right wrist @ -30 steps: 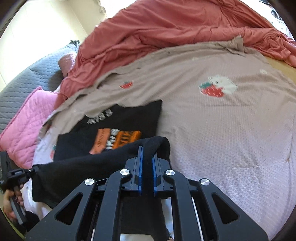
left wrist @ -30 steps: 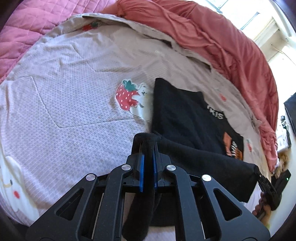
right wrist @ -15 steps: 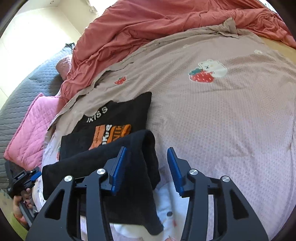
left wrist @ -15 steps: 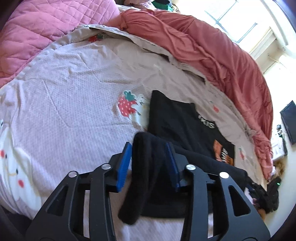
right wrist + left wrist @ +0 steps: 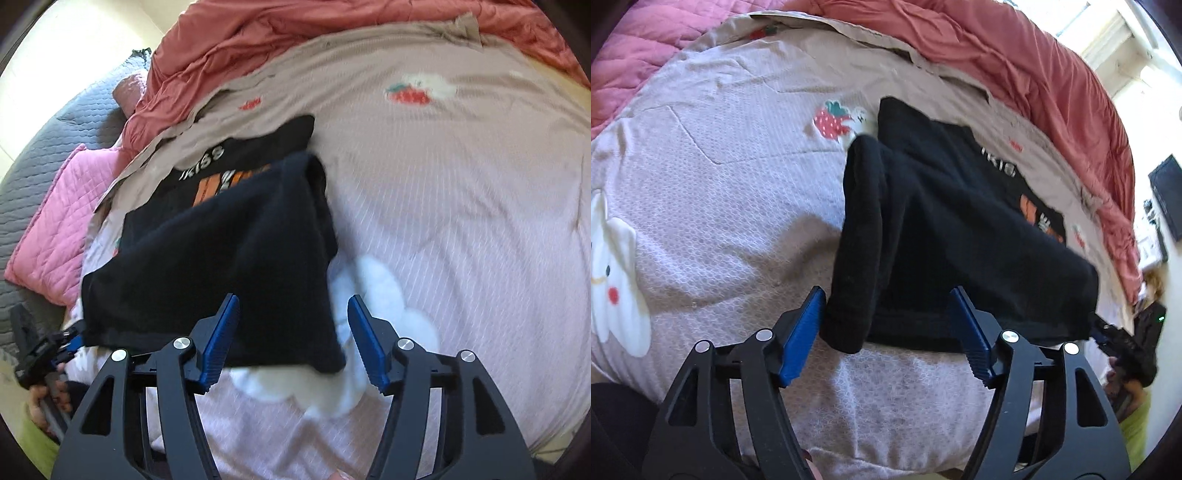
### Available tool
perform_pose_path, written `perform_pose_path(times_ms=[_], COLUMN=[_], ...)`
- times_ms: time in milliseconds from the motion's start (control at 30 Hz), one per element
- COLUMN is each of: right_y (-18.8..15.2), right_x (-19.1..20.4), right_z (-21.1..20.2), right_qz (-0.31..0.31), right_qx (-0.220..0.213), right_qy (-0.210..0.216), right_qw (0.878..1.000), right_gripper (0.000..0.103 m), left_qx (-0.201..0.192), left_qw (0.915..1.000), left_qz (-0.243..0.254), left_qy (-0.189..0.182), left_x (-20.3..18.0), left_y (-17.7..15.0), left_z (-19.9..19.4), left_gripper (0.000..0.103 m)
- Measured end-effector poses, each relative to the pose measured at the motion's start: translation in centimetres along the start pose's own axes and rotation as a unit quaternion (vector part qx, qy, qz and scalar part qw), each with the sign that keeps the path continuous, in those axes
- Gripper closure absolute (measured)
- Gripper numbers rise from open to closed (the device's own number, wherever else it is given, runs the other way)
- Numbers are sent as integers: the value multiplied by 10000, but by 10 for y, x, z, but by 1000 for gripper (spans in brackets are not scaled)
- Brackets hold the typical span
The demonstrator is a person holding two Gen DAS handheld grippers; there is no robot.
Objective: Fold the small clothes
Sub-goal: 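Lift the hem with both tools and carry it toward the collar, then lay the hem over the body below the collar and open both tools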
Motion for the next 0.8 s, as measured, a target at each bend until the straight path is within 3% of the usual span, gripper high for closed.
perform_pose_path(times_ms=[100, 133, 167, 200, 233, 400, 633, 800], right_y=[-4, -3, -3, -3, -3, 1, 39, 73], right_x=[-1, -2, -2, -1, 0, 14, 13, 12], right_z=[4, 5, 6, 7, 8, -4, -30, -23], right_qz=[32, 66, 79, 79, 72, -136, 9, -27], right_qx=[84, 94, 122, 176, 232, 98, -787, -1230], right_qy=[-44, -13, 30, 111, 235, 896, 1821, 1766], right_qw=[10000, 9999, 9999, 9998, 9994, 9958, 9801, 9766], right_gripper=[43, 46, 51, 69, 89, 94, 94, 94], left_qx=[40, 41, 33, 55, 66, -190, -814, -1104], left_qw=[10000, 9999, 9999, 9998, 9997, 9991, 9942, 9921], left_qz=[32, 55, 89, 155, 194, 171, -141, -226], left_qy=[65, 77, 104, 138, 131, -344, -692, -550], left_x=[-2, -3, -5, -7, -9, -18, -9, -4], left_y=[0, 0, 1, 1, 1, 12, 65, 110], left_z=[8, 9, 10, 11, 11, -6, -21, -14], left_gripper=[43, 48, 69, 94, 99, 99, 99, 99])
Point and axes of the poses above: each gripper's, at about its wrist camera, not at the fingertips, and z roughly the way its jaws point, x to its left, y to its top, the point moved 2 cm from there along z, roughly the way its jaws point, and after that the axes turned 11 degrees about z, right-handed, at the moved point
